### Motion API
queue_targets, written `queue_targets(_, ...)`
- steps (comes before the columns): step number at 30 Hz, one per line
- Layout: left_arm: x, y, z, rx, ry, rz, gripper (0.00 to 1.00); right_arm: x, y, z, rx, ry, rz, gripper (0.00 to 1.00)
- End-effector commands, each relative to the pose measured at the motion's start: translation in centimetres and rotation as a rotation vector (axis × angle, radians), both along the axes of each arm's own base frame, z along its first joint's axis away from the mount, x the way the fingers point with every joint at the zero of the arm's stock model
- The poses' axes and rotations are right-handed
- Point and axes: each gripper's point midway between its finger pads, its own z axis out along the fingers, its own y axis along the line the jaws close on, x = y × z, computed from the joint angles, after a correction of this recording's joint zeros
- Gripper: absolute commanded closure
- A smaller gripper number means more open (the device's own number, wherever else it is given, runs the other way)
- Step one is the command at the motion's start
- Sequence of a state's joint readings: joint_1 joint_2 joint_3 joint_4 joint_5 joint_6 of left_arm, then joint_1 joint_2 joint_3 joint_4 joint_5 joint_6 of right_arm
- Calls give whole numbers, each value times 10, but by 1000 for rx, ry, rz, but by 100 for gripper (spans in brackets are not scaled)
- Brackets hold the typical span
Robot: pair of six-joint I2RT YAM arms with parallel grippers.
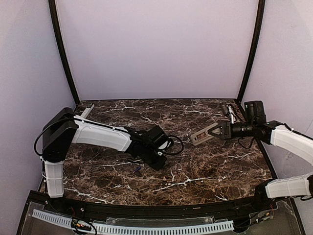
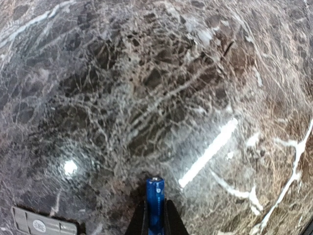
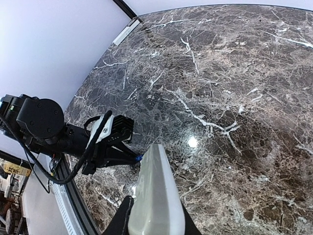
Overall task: Load the batteries into the remote control
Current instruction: Move the battery to the center of the board, then pick up the battery from the center of the board.
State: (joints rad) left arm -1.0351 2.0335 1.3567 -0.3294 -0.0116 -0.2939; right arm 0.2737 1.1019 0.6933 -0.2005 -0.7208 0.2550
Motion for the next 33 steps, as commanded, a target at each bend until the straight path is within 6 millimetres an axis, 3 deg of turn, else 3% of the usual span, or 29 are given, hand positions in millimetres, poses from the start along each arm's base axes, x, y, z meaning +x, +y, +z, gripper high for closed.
queue_targets(1, -29, 9, 7, -25, 83, -81, 99, 2, 3, 4, 27, -32, 26, 100)
queue_targets(11, -37, 31, 2, 114, 113, -129, 87, 0, 4, -1, 33, -6, 31, 100)
queue_targets(17, -33, 38, -2, 196, 121, -131, 72, 2, 4, -4, 28, 10, 25, 100)
queue_targets(21, -30, 35, -2, 202, 115, -132, 75, 1, 4, -4, 27, 15, 27, 100)
queue_targets(29, -24, 29, 1, 195, 88, -144, 94, -4, 8, -10, 49, 50, 62, 100)
queue_targets(31, -22, 24, 10, 158, 64, -162, 98, -6, 10, -10, 68, 68, 71, 100)
queue_targets(33, -21, 12, 33, 62, 13, -193, 99, -11, 14, -8, 110, 87, 90, 100)
